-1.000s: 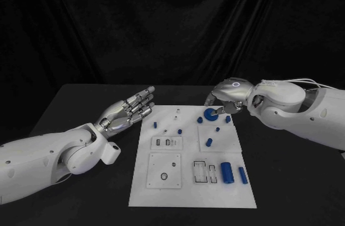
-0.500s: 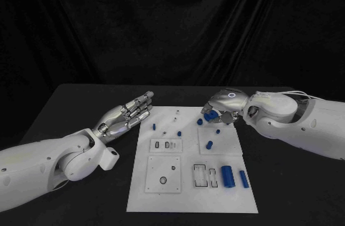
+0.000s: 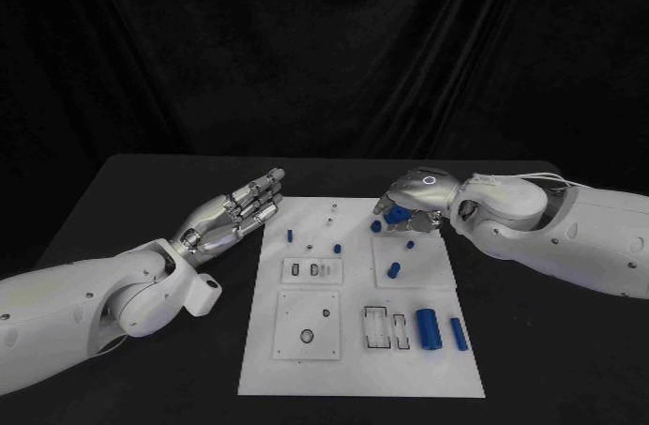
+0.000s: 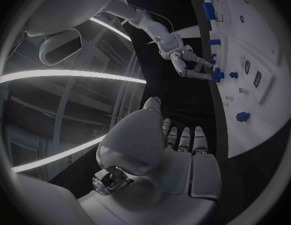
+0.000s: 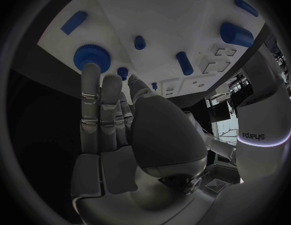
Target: Assemble the parts on the task board
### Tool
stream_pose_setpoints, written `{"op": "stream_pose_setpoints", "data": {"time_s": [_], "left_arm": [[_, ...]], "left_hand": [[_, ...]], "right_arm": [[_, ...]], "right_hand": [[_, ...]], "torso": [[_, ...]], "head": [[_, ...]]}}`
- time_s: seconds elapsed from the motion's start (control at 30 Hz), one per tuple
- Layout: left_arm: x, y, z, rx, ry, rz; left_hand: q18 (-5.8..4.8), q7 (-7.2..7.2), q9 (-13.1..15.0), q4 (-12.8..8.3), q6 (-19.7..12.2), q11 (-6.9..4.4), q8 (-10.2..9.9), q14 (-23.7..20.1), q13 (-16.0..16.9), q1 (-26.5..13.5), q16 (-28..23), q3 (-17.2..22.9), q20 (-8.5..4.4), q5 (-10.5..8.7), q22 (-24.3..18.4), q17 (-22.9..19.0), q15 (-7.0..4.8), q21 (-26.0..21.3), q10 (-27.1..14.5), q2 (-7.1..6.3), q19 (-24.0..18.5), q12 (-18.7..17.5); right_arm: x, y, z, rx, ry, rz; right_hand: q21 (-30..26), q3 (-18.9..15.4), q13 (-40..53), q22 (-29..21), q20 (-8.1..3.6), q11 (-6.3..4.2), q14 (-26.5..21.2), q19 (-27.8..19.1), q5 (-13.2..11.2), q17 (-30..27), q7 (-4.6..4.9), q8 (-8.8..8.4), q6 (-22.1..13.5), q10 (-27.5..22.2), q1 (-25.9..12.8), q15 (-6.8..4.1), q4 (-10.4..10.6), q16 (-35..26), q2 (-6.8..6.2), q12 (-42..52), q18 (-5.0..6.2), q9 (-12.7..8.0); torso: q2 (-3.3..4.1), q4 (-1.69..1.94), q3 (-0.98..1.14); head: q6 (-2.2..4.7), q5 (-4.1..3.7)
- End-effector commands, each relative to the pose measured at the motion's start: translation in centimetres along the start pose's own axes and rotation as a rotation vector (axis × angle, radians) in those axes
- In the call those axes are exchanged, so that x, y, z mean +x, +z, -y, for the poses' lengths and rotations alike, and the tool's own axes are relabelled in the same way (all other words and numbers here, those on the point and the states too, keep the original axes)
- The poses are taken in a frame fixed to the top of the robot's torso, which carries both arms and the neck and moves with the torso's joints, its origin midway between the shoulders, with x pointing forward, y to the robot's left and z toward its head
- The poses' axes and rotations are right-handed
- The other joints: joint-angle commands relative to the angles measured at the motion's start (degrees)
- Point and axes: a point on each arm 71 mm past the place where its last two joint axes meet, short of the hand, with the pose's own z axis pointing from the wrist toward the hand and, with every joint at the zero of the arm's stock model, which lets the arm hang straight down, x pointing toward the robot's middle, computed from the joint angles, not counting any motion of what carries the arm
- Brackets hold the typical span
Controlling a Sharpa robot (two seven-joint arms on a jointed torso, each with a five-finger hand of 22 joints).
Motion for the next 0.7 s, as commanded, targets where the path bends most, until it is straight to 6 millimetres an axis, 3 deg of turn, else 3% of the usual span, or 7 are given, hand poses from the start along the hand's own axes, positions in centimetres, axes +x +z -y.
{"op": "stream_pose_setpoints", "data": {"time_s": [0.03, 0.2, 0.3, 0.47, 0.53, 0.7], "left_arm": [[0.0, 0.0, 1.0, 0.126, 0.004, -0.008], [0.0, 0.1, 0.9, 0.124, 0.004, -0.008], [0.0, 0.0, 0.9, 0.123, 0.004, -0.008], [-0.1, 0.0, 0.9, 0.120, 0.004, -0.007], [-0.1, 0.0, 0.9, 0.120, 0.004, -0.007], [-0.2, 0.0, 0.9, 0.118, 0.003, -0.008]], "left_hand": [[0.69, 0.12, 0.0, -0.3, -0.2, -0.15, 0.0, 0.1, -0.1, 0.8, -0.2, 0.3, -0.39, 0.44, -0.1, -0.1, -3.23, -0.2, 0.0, -0.03, -0.1, -0.4], [0.65, 0.85, 0.1, -0.4, 0.7, -0.16, 0.2, 0.1, -0.1, 1.6, -0.2, 0.6, -0.34, 1.18, -0.1, -0.1, -3.18, -0.2, 0.0, -0.02, -0.1, -0.4], [0.64, 1.30, 0.2, -0.3, 1.4, -0.02, 0.3, 0.1, -0.1, 1.8, -0.2, 0.7, -0.33, 1.28, -0.1, -0.1, -3.18, -0.2, 0.0, -0.04, -0.1, -0.4], [0.63, 1.04, 0.1, -0.3, 1.0, -0.24, 0.3, 0.1, -0.1, 1.9, -0.2, 0.7, -0.33, 1.40, -0.1, -0.1, -3.14, -0.2, 0.0, -0.06, -0.1, -0.4], [0.63, 0.99, 0.1, -0.3, 0.9, -0.26, 0.2, 0.1, -0.1, 2.0, -0.2, 0.7, -0.32, 1.44, -0.1, -0.1, -3.13, -0.2, 0.0, -0.07, -0.1, -0.4], [0.63, 0.94, 0.1, -0.3, 0.8, -0.25, 0.2, 0.1, -0.1, 2.0, -0.2, 0.7, -0.31, 1.50, -0.1, -0.1, -3.12, -0.2, 0.0, -0.08, -0.1, -0.4]], "right_arm": [[0.0, 0.2, 0.0, -0.004, -0.011, 0.013], [0.3, 0.7, 0.1, -0.003, -0.013, 0.004], [0.4, 0.9, 0.1, -0.004, -0.013, 0.003], [0.6, 1.4, 0.1, -0.009, -0.015, 0.005], [0.7, 1.6, 0.1, -0.010, -0.016, 0.005], [1.0, 1.9, 0.1, -0.014, -0.017, 0.002]], "right_hand": [[0.2, 0.4, -0.1, 0.2, 0.16, 0.06, 0.2, -0.4, 0.6, 0.3, -0.01, -0.06, 0.5, 0.5, 0.4, 0.15, 0.0, 0.3, -0.21, -0.4, 0.45, 0.1], [0.8, 0.9, -0.1, 1.0, 0.43, 0.11, 0.2, -0.5, 0.9, 0.9, 0.19, -0.18, 0.6, 0.5, -0.1, 0.60, 0.3, 0.8, -0.20, -0.7, 0.27, 0.0], [1.1, 1.0, -0.1, 1.4, 0.53, 0.17, 0.2, -0.5, 0.9, 1.2, -0.03, -0.23, 0.5, 0.5, -0.3, 0.70, 0.4, 1.1, -0.20, -0.9, 0.24, 0.0], [2.1, 1.5, 0.0, 2.7, 0.62, 0.19, 0.4, -0.3, 0.9, 2.5, -0.57, -0.02, 1.1, 0.8, -0.6, 0.63, 0.5, 2.2, -0.30, -1.1, 0.18, 0.1], [2.3, 2.0, 0.0, 3.1, 0.54, 0.13, 0.3, -0.4, 0.9, 2.6, -0.98, 0.29, 2.0, 1.1, -0.7, 0.43, 0.5, 2.4, -0.44, -1.2, 0.24, 0.2], [2.8, 2.3, 0.0, 3.7, 0.56, 0.10, 0.3, -0.5, 0.5, 2.9, -0.89, 0.52, 2.8, 1.3, -1.1, 0.48, 0.6, 2.7, -0.67, -1.4, 0.16, 0.4]], "torso": [[-0.15, -0.02, 0.07], [-0.16, 0.14, 0.07], [-0.24, 0.06, 0.09], [-0.35, -0.14, 0.11], [-0.36, -0.11, 0.09], [-0.38, -0.03, 0.05]], "head": [[-0.14, -0.10], [-0.23, -0.21], [-0.58, -0.02], [-0.75, 0.57], [-0.78, 0.57], [-0.79, 0.37]]}}
